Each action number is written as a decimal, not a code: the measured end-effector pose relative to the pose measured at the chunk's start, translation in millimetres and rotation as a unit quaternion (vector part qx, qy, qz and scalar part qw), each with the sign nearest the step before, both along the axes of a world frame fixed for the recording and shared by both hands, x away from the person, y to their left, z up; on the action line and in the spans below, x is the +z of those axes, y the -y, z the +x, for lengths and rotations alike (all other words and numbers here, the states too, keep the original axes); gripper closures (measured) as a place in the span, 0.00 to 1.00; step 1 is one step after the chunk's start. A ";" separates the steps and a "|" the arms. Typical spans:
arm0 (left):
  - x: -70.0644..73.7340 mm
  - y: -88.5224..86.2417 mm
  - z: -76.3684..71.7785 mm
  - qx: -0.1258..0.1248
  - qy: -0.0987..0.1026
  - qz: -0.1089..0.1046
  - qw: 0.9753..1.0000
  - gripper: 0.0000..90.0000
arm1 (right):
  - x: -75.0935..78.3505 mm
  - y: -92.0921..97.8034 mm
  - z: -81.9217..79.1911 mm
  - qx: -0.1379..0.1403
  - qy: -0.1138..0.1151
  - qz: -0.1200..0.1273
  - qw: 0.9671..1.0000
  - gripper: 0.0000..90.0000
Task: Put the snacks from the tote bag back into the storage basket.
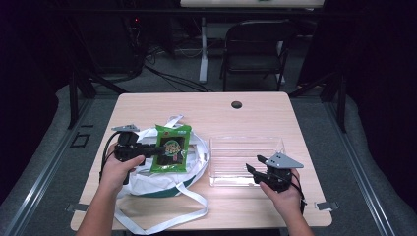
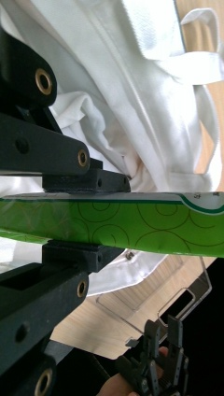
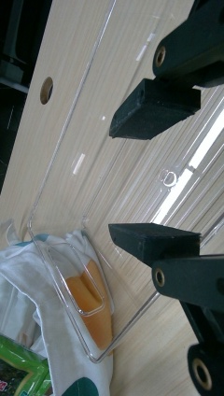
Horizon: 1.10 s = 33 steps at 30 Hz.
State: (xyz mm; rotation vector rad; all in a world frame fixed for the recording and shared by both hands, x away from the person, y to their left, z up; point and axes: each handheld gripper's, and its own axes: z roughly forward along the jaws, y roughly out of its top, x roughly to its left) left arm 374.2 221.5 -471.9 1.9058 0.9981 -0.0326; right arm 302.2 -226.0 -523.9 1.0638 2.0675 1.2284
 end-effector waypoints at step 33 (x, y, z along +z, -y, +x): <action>16.5 19.6 -12.8 -0.022 0.056 -0.027 0.998 0.80 | 1.2 -0.3 -0.8 0.006 -0.002 -0.003 1.000 0.52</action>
